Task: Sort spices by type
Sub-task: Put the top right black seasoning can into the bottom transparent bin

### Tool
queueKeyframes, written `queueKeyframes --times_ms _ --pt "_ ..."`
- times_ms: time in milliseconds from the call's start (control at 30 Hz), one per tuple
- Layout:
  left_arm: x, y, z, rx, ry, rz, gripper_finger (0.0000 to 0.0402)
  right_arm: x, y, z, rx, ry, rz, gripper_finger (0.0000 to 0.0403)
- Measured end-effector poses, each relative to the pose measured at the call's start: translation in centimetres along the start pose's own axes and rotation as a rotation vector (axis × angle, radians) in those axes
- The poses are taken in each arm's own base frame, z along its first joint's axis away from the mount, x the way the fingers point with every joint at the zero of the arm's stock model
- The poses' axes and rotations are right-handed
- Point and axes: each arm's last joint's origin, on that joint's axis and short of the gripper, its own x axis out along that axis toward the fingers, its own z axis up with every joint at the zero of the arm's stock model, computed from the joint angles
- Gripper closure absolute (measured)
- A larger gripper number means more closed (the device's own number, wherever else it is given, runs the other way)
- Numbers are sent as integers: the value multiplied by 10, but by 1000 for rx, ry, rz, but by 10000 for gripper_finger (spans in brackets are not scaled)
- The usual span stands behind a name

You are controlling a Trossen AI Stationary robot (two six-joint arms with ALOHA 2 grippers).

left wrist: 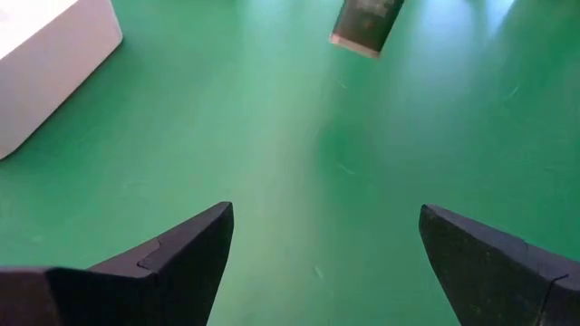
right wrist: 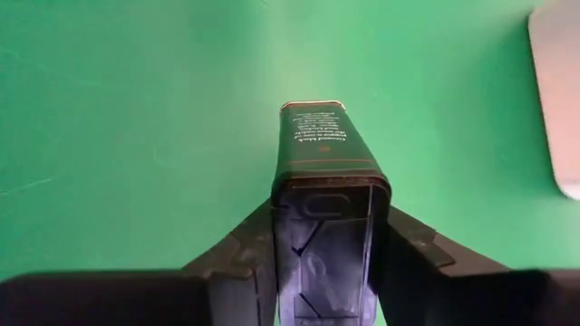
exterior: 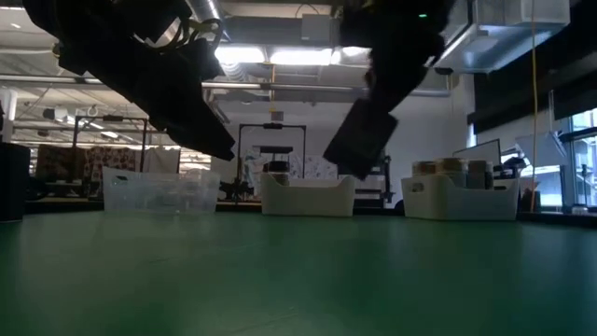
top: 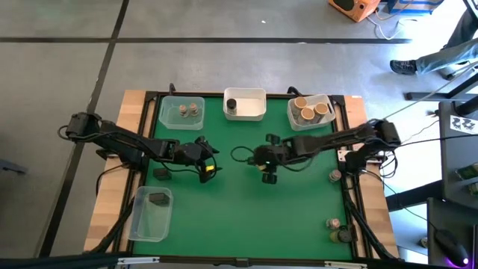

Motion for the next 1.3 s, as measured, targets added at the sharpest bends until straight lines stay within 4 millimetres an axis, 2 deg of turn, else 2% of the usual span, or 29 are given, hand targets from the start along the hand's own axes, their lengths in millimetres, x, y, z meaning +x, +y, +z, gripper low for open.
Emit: queueKeyframes --times_ms 133,333,600,933,1133,1300 --pt "0 0 0 -19 1 1 66 12 -4 17 -16 101 12 269" --pt "0 0 0 -20 3 1 66 33 -3 29 -28 205 24 268" --pt "0 0 1 -22 -7 -1 66 54 -2 27 -44 263 82 262" --pt "0 0 1 -23 -10 -2 66 69 1 27 -62 244 75 222" --pt "0 0 1 -22 -7 -2 66 68 5 27 -135 228 -13 180" --pt "0 0 1 -23 -9 -2 66 50 14 25 -185 222 -34 138"
